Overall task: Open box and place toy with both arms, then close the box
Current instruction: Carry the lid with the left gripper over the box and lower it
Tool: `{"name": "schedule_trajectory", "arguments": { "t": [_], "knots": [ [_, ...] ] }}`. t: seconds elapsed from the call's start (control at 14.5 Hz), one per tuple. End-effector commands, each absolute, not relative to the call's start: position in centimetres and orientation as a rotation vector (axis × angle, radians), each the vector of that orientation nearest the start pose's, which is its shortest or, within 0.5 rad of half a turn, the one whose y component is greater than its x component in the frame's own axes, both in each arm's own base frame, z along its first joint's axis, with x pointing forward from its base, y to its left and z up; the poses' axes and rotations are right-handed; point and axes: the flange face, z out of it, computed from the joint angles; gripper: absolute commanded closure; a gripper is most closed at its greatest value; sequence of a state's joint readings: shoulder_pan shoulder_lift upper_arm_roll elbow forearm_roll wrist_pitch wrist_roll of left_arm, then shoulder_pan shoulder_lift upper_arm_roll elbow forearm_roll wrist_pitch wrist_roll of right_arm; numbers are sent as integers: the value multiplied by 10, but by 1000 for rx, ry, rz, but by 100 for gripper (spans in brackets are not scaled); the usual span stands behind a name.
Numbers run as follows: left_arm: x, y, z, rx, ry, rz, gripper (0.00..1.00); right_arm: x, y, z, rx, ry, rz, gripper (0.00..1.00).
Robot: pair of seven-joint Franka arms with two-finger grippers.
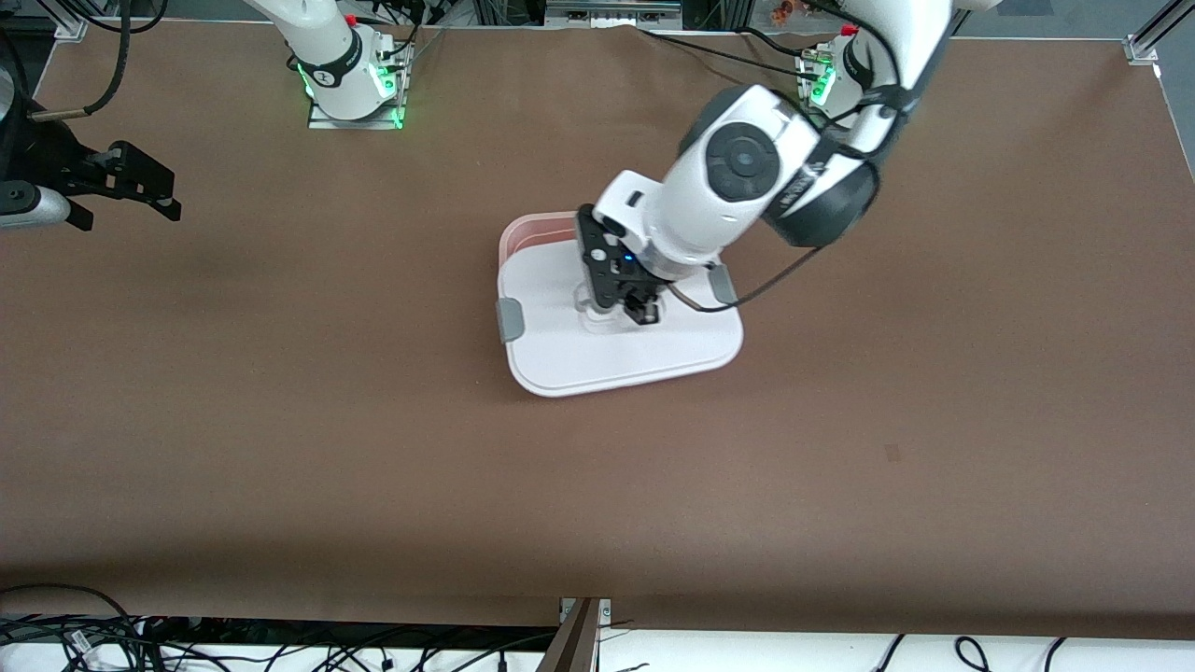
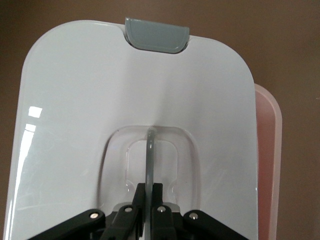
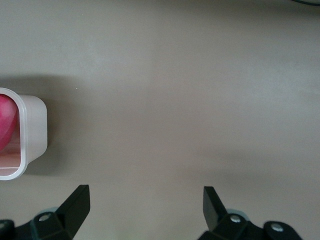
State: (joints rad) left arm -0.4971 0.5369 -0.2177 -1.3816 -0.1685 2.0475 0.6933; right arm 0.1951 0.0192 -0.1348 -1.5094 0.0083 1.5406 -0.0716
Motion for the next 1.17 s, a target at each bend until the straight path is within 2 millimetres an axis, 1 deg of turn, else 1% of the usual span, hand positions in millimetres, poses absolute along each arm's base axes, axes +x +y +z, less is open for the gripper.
{"name": "schedule_trajectory", "arguments": {
  "t": [0.0, 0.14, 0.21, 0.28, 0.34, 0.41, 0.55, 0.76, 0.89, 0.96, 1.1],
  "knots": [
    [561, -480, 418, -2712, 2043, -257, 100, 558, 37, 644, -3145, -198, -17, 0],
    [567, -471, 409, -2675, 2045, -221, 100, 558, 41, 644, -3146, -202, -17, 0],
    [568, -467, 399, -2686, 2056, -174, 100, 558, 41, 643, -3146, -200, -13, 0],
    [568, -466, 389, -2695, 2060, -134, 100, 558, 42, 643, -3144, -202, -13, 0],
    [564, -469, 385, -2702, 2064, -114, 100, 558, 41, 641, -3145, -193, -5, 0],
    [563, -468, 378, -2706, 2062, -93, 100, 558, 41, 641, -3144, -205, -5, 0],
    [560, -467, 373, -2702, 2069, -68, 100, 555, 41, 638, -3141, -207, 33, 0],
    [548, -471, 365, -2678, 2105, 43, 100, 557, 40, 637, -3139, -203, 29, 0],
    [542, -471, 371, -2662, 2128, 84, 100, 557, 40, 637, -3136, -203, 24, 0],
    [537, -475, 371, -2648, 2153, 101, 100, 557, 39, 637, -3134, -200, 24, 0],
    [533, -479, 367, -2636, 2179, 118, 100, 558, 38, 638, -3133, -195, 21, 0]
  ]
}}
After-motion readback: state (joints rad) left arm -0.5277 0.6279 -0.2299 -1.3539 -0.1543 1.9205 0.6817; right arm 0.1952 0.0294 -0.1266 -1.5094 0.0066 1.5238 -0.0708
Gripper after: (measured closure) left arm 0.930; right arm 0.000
